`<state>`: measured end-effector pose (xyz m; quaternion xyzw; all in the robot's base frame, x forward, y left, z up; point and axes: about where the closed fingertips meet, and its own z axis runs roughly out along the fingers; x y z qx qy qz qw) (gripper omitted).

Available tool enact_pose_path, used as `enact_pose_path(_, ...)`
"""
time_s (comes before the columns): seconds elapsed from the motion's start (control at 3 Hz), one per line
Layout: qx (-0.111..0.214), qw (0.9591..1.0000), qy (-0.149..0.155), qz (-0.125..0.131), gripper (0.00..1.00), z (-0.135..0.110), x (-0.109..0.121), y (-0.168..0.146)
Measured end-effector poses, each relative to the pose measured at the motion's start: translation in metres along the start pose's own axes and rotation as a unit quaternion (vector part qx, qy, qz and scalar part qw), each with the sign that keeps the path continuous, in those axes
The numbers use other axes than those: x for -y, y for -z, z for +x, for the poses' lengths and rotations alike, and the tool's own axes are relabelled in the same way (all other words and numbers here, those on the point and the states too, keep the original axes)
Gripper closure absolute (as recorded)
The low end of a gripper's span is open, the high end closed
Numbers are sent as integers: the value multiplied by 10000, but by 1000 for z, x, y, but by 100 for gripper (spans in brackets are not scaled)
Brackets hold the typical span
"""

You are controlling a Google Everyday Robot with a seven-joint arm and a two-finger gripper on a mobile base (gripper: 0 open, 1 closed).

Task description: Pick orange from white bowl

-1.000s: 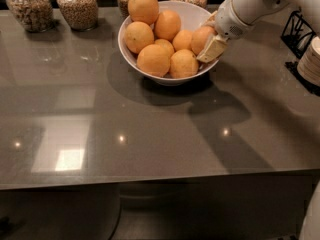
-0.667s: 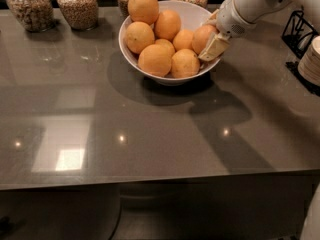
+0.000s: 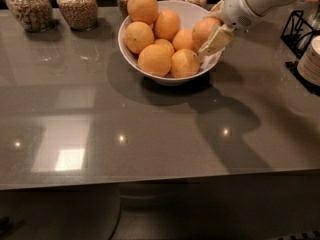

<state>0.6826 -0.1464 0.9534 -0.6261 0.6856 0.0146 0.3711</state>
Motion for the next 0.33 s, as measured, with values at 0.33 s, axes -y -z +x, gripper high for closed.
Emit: enact_pose_path(0.33,692,9970,-256,-252,100,-20,-11,22)
